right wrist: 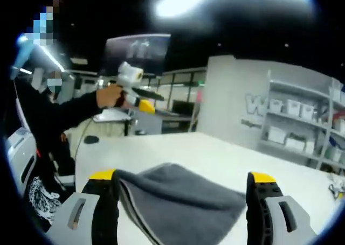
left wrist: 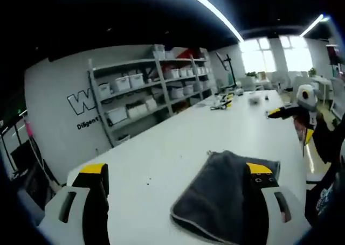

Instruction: Open the folded towel by lifting each exposed corner and separating the folded layers until the towel lies flat within the target outline without major curled edges

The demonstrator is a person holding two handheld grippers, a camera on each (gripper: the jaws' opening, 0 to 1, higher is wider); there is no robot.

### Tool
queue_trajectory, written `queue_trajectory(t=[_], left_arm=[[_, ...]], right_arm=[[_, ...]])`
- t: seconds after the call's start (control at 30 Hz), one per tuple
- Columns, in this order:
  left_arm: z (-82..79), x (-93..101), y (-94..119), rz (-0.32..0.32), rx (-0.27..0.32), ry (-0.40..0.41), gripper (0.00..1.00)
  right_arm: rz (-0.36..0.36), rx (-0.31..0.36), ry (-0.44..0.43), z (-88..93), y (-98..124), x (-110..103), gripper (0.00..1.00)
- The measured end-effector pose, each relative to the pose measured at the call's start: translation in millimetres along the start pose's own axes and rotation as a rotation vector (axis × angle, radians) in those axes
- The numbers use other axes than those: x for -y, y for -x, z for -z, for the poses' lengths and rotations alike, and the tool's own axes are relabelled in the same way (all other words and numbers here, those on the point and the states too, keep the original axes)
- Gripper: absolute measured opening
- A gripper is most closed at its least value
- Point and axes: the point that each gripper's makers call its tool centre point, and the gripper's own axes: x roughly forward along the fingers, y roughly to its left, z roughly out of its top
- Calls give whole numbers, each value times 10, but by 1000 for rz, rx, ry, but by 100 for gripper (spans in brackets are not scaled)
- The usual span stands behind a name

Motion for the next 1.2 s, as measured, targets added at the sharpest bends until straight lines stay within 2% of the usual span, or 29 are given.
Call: queue_trajectory(t=[0.03,0.07,0.13,0.23,0.33,0.4,0.63,0.8,0.97,1.2], left_arm=[[15,1,48,0,7,0,100],[32,-14,97,-12,16,13,100],[115,-25,209,-27,19,35,100],[280,-11,320,-26,-2,70,100],[466,-14,444,-60,-28,75,100],[531,-1,529,-66,-32,78,100],[617,166,750,-48,-20,102,100],[588,270,861,-43,-2,87,100],[608,293,962,-52,9,89,100],[746,290,1034,-74,-10,106,100]], right_arm=[[3,0,4,0,7,-1,99],[9,5,6,-41,259,260,99],[26,1,1,-44,334,359,99],[42,-7,0,-20,377,418,99],[53,-23,5,4,393,440,99],[57,-24,12,-4,408,446,99],[71,0,15,-75,458,441,99],[85,5,18,-79,504,437,99],[89,0,22,-50,572,409,99],[90,-11,7,52,662,360,99]])
